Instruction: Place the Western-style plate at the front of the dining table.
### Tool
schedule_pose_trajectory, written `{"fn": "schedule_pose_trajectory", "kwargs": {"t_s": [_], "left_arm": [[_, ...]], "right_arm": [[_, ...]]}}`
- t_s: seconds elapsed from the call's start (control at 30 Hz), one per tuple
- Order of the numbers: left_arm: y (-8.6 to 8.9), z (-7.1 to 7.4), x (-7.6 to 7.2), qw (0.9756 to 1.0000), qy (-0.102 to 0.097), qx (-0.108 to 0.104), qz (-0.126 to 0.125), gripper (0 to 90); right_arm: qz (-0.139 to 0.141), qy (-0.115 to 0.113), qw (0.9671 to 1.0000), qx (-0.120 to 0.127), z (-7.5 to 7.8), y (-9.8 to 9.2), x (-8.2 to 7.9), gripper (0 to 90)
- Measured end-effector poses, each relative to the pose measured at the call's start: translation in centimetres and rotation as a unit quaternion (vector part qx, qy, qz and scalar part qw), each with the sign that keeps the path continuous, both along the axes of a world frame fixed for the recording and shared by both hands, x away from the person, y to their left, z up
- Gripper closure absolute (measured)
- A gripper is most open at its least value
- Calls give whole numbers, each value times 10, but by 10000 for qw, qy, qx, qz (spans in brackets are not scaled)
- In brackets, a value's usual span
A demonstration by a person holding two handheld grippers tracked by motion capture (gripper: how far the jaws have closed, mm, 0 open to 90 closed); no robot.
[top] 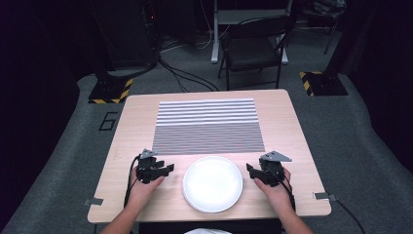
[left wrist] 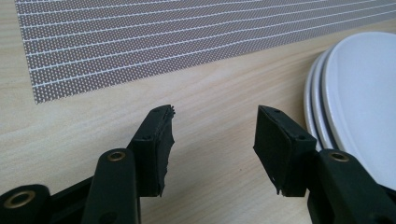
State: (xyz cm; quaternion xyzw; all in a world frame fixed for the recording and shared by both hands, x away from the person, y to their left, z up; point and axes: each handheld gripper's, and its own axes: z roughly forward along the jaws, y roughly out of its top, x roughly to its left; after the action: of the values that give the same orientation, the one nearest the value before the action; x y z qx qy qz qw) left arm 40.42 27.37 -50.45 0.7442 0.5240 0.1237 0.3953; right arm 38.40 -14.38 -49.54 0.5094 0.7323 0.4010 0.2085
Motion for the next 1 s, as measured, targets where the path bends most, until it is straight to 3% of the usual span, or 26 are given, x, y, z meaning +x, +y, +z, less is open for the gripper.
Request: {"fn": "schedule_pose_trajectory", "kwargs": {"t_s": [0.47, 0.77, 1.0], "left_arm": [[-6, 10, -10, 9996, -45, -227, -152, 496], [-5, 20, -17, 9982, -25, -565, -214, 505], [-6, 21, -18, 9973, 30, -685, -263, 515]], "right_arm": [[18, 78, 9997, 248, 10, 1, -10, 447], [99, 126, 9989, 447, 14, 4, -15, 450], [161, 86, 9983, 560, 17, 6, -17, 469]]}}
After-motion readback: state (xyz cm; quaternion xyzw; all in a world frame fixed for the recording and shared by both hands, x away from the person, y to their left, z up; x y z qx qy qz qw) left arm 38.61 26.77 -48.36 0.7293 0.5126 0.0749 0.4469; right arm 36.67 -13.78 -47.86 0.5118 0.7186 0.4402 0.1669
